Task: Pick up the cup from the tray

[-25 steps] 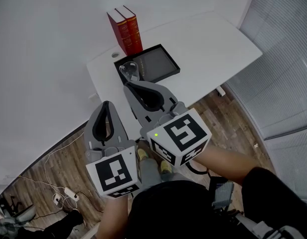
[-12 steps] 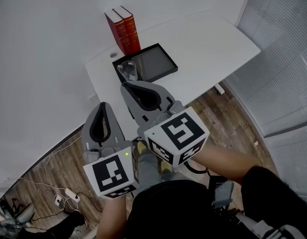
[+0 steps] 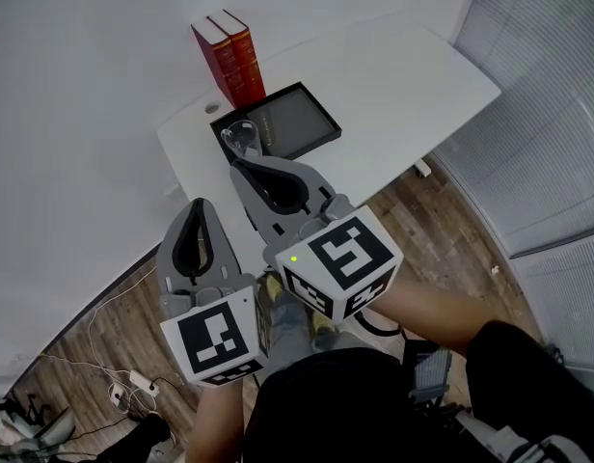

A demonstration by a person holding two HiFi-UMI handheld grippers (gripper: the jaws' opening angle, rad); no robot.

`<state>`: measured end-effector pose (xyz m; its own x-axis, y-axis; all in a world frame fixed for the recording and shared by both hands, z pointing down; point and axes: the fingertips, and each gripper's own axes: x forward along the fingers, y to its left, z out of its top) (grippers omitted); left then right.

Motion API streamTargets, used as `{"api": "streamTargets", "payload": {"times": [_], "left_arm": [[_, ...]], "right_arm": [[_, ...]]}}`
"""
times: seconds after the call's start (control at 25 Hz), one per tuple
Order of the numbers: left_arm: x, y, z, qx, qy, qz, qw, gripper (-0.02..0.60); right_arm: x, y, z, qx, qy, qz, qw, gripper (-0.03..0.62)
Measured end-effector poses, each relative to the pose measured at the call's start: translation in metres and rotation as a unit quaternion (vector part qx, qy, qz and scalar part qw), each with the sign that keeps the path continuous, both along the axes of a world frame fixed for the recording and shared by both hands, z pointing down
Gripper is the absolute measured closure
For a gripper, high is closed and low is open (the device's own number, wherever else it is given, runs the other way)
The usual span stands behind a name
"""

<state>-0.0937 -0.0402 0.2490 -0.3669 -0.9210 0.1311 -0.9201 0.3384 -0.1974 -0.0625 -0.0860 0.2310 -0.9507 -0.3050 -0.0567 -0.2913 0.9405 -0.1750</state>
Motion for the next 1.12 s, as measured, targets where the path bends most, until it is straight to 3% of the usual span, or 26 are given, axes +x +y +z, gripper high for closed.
{"api": "streamTargets", "payload": {"times": [0.56,1.12], "left_arm": [[-0.055,-0.042,0.009,-0.002,0.017,0.004,0.9998,0.580],[-0.112,-0.084,0.040,-0.023,0.044,0.023,0.9985,0.580]], "right_arm": [[-0.046,-0.043,0.010,-0.002,0.020,0.012,1.000,0.580],[-0.085,-0.095,0.047,-0.017,0.073,0.044,0.996,0.580]]}}
